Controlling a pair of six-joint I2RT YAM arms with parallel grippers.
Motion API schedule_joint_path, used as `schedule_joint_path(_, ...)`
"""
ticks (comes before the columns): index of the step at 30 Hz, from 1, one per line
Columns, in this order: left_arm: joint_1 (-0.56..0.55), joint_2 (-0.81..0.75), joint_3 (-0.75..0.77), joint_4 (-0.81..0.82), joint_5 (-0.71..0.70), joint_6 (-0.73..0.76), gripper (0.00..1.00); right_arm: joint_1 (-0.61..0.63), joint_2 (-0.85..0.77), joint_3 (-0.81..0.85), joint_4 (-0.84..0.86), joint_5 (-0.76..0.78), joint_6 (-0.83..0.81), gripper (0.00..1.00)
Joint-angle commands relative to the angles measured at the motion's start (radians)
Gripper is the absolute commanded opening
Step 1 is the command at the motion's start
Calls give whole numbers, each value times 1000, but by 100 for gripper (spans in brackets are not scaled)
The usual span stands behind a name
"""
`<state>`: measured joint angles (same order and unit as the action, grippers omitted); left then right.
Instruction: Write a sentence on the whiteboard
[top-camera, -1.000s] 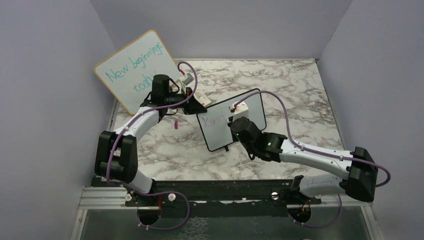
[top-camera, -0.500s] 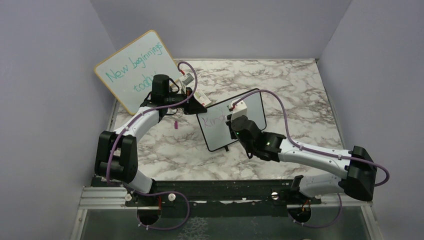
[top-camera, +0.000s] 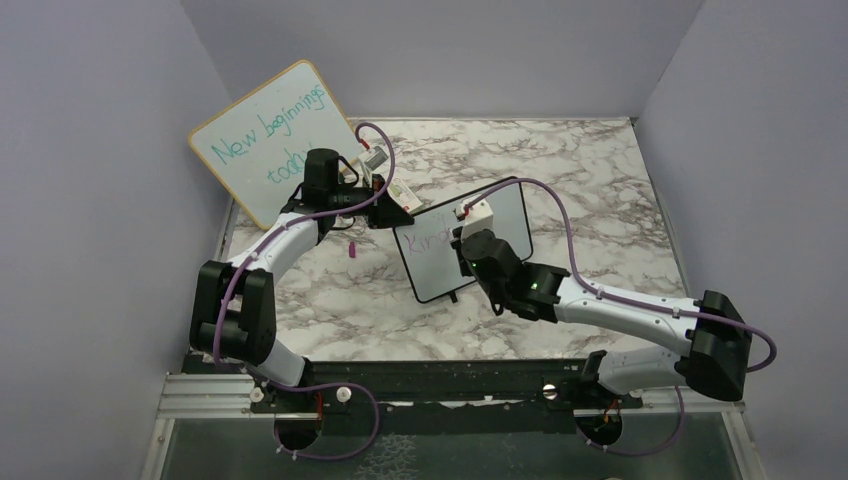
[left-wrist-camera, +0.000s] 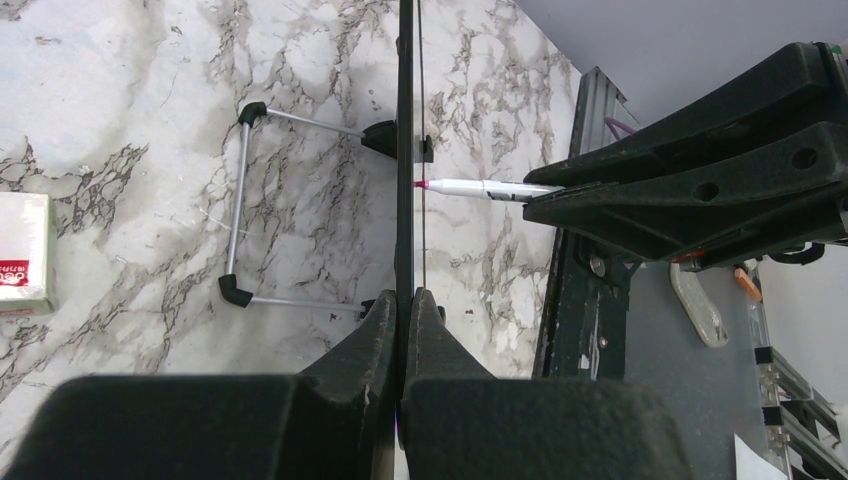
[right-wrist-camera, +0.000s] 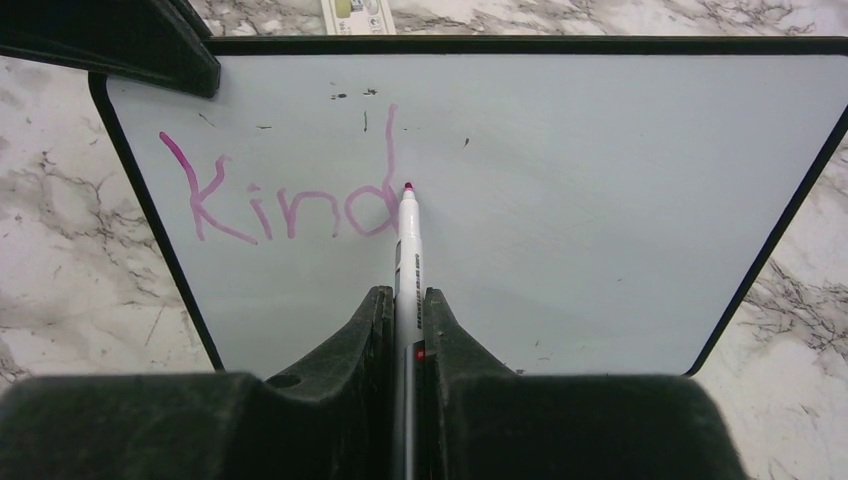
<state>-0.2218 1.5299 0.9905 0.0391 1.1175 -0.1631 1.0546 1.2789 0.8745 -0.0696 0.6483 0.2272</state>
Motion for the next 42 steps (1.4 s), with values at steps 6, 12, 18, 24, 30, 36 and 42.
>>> schedule_joint_path(6, -10, 32, -3, -68, 1, 22, 0, -5, 6, 5, -42, 14, 31, 0)
schedule_joint_path(12, -10, 33, -1, -70, 1, 23, 0, -5, -7, -9, -72, -2, 54, 0)
schedule_joint_path(18, -10, 34, -1, -71, -1, 23, 0, -5, -18, -27, -80, -12, 70, 0)
schedule_joint_path(24, -10, 35, -1, -71, -4, 23, 0, -5, -20, -31, -84, -30, 76, 0)
schedule_joint_path(30, -10, 36, 0, -71, -3, 23, 0, -5, -17, -33, -92, -38, 82, 0)
schedule_joint_path(36, -10, 38, 1, -71, -4, 23, 0, -5, -22, -29, -102, -37, 83, 0)
schedule_joint_path(42, -10, 38, 0, -71, -3, 23, 0, -6, -25, -24, -97, -41, 78, 0)
